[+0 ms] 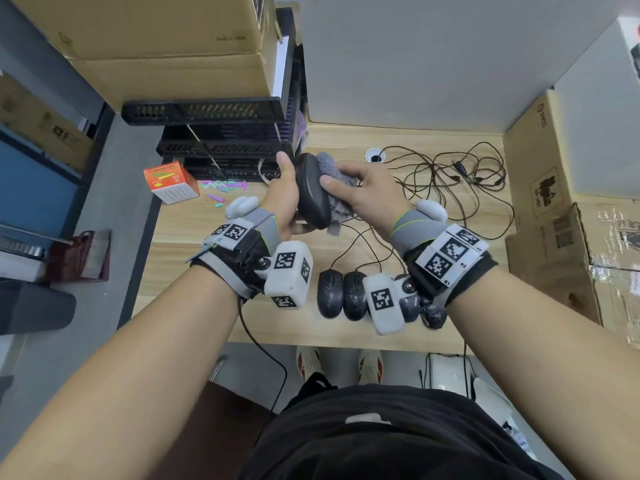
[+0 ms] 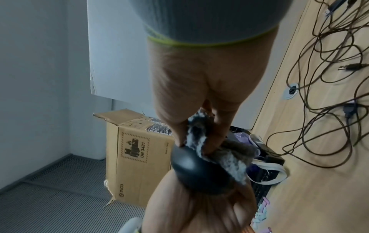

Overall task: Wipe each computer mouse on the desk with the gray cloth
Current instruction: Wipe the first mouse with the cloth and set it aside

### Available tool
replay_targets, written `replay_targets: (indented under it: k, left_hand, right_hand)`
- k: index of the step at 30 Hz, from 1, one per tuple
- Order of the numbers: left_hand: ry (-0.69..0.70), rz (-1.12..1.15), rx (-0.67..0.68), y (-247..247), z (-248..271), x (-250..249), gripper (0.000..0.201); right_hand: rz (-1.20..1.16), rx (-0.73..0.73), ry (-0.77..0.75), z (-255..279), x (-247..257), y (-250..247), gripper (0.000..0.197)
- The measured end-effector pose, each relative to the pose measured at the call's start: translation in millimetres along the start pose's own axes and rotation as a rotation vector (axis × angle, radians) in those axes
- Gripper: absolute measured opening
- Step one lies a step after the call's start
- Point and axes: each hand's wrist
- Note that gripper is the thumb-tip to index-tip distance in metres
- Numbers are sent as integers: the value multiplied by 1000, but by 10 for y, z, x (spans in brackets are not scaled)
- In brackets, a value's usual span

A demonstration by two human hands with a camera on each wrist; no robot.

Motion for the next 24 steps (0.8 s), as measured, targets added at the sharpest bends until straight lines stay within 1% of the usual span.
replay_targets:
  k: [1, 3, 5, 6, 7, 8, 9, 10, 11, 12, 14, 16, 17, 18, 19, 20, 21, 22, 23, 24]
  left_hand:
    - [0, -34, -1, -5, 5, 7, 85]
    - [19, -81, 53, 15, 52, 3, 83]
    - [9, -67, 94, 54, 91, -6, 84]
    - [3, -40, 108, 45, 67, -3, 89]
    - [-10, -23, 139, 3, 35, -20, 97]
    - [-24, -7, 173, -43, 16, -33, 107]
    - [-44, 4, 175, -81, -19, -41, 113]
    - [-70, 0, 143, -116, -77, -25, 116]
    - [-88, -16, 123, -145, -175, 21, 116]
    - [-91, -49, 117, -149, -198, 44, 116]
    - [-40, -63, 140, -94, -111, 47, 107]
    - [6, -5, 143, 16, 18, 60, 85]
    - [17, 46, 153, 38, 28, 73, 74]
    - [36, 73, 152, 34, 26, 64, 68]
    - [45, 70, 139, -10, -12, 42, 68]
    - [33, 63, 132, -61, -24, 10, 75]
    - [-3, 27, 96, -113, -62, -9, 82]
    - [-20, -34, 6, -152, -66, -32, 85]
    - [-11, -64, -88, -177, -78, -51, 83]
    - [10, -58, -119, -172, -38, -79, 80]
  right_hand:
    - [44, -22, -9, -6, -1, -7, 24]
    - [125, -56, -25, -23, -3, -15, 31]
    - [143, -41, -71, -20, 21, -2, 27]
    - [128, 1, -112, -8, 42, 0, 20]
    - [100, 76, -152, 31, 88, -7, 10]
    - [62, 176, -180, 60, 109, -13, 4]
    - [47, 265, -187, 87, 125, -24, 11]
    - [56, 335, -183, 106, 145, -41, 16]
    - [78, 356, -170, 103, 161, -48, 18]
    - [83, 334, -161, 75, 175, -58, 20]
    - [52, 185, -147, 1, 190, -51, 17]
    - [144, 6, -193, -74, 187, -27, 23]
    - [194, -14, -228, -83, 182, -9, 26]
    - [227, 19, -265, -69, 185, 15, 28]
    - [238, 93, -282, -42, 187, 32, 30]
    - [233, 188, -278, -5, 188, 27, 30]
    - [215, 292, -246, 31, 177, 14, 30]
    - [215, 393, -215, 55, 161, -9, 30]
    - [238, 457, -199, 76, 149, -27, 29]
    - [265, 476, -193, 82, 134, -39, 29]
Point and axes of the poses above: each hand's wrist, its own z-axis away from the middle knuckle, its own y-axis out of the palm, x = y × z, and after that the axes turned 5 degrees about -x, right-handed
